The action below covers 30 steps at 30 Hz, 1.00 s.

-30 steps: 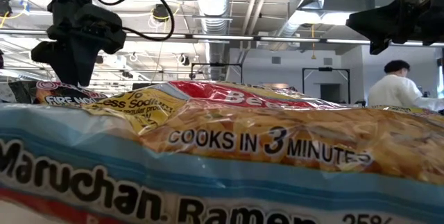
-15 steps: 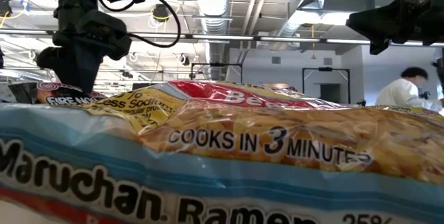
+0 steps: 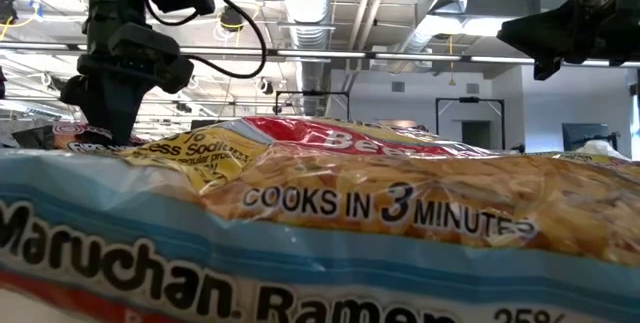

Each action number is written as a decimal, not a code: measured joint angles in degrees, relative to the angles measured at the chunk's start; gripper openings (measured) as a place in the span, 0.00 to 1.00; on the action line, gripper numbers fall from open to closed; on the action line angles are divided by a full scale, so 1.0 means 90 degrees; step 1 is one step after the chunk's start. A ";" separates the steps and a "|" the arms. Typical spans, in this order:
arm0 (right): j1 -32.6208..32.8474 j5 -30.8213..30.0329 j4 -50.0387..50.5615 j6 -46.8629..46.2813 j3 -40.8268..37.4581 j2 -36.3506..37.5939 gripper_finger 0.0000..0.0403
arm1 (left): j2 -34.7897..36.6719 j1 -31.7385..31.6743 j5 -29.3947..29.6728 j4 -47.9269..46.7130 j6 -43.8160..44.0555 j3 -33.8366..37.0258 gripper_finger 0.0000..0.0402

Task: Sort Maruchan noodles
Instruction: Put the top left black noodle pack into the black bin

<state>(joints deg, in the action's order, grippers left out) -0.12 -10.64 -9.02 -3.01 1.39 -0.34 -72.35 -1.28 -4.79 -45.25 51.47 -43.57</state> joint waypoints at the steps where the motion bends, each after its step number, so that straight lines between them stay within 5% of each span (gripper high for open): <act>1: 0.0000 0.0000 0.0005 0.0000 0.0000 -0.0002 0.25 | 0.0004 0.0000 0.0003 0.0033 -0.0035 0.0000 0.29; 11: 0.0000 -0.0001 0.0004 0.0000 0.0000 0.0000 0.25 | 0.0004 0.0000 0.0004 0.0094 -0.0587 0.0000 0.01; 30: 0.0000 -0.0094 0.0003 0.0000 0.0000 -0.0001 0.25 | 0.0012 0.0000 0.0219 0.0131 -0.1557 -0.0628 0.00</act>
<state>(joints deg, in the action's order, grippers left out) -0.12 -11.48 -8.99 -3.01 1.39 -0.35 -72.25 -1.28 -2.82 -44.07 37.46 -49.22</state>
